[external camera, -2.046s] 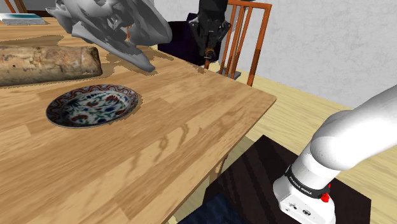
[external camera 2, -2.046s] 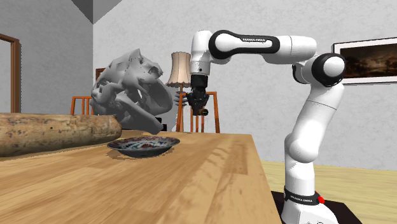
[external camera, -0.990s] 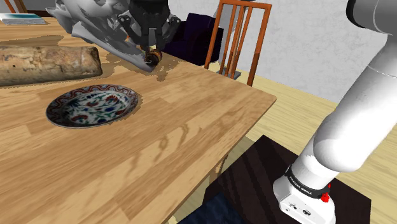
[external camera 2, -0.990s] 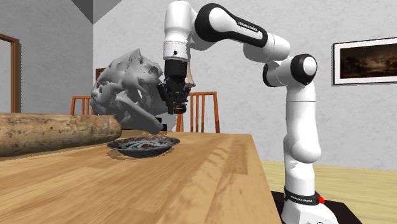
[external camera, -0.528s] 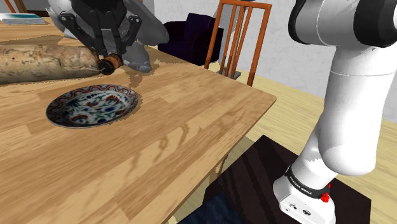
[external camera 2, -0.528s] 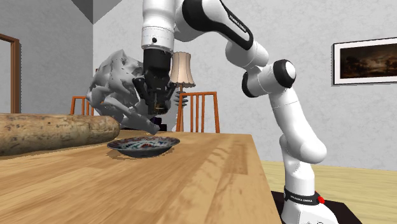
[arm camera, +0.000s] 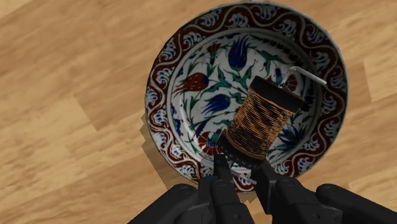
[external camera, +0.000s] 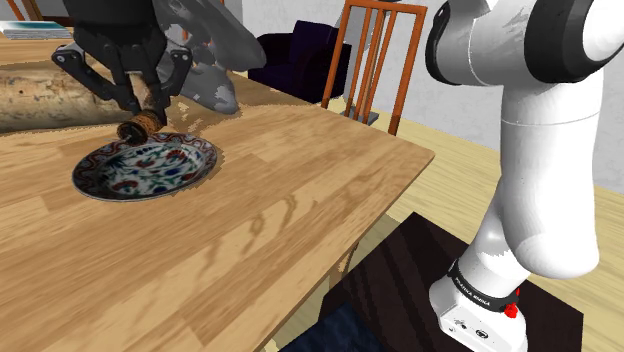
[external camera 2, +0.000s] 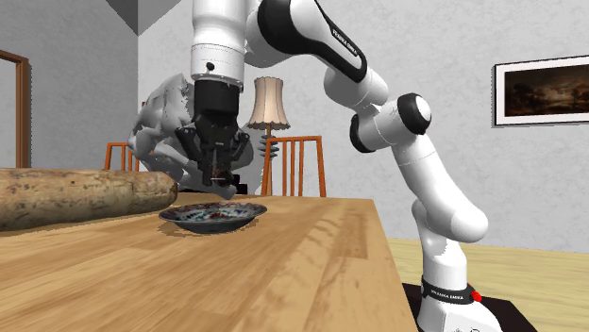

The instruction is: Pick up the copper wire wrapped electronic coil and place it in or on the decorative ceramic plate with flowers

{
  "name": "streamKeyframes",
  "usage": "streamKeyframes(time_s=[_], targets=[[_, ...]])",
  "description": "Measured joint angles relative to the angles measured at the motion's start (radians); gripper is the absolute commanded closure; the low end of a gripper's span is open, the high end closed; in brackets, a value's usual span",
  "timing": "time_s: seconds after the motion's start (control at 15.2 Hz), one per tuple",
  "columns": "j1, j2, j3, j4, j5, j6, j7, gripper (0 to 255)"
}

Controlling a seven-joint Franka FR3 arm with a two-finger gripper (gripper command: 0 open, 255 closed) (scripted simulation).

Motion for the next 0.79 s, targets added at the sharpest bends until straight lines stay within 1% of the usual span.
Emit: streamKeyframes(time_s=[0.2,0.26,0.46,0.53,0.59,0.66,0.73,0.79], targets=[[-0.030,-0.039,0.014,-0.078,0.019,0.065,0.002,255],[-0.027,-0.034,0.015,-0.078,0.016,0.075,0.003,255],[-0.043,-0.052,0.019,-0.141,0.026,0.197,0.012,255],[-0.047,-0.056,0.017,-0.143,0.032,0.212,0.007,255],[-0.060,-0.074,0.017,-0.170,0.041,0.241,0.002,255],[-0.060,-0.072,0.013,-0.166,0.043,0.260,-0.002,255],[-0.042,-0.053,0.006,-0.146,0.032,0.260,0.005,255],[-0.065,-0.084,0.009,-0.192,0.050,0.269,-0.005,255]])
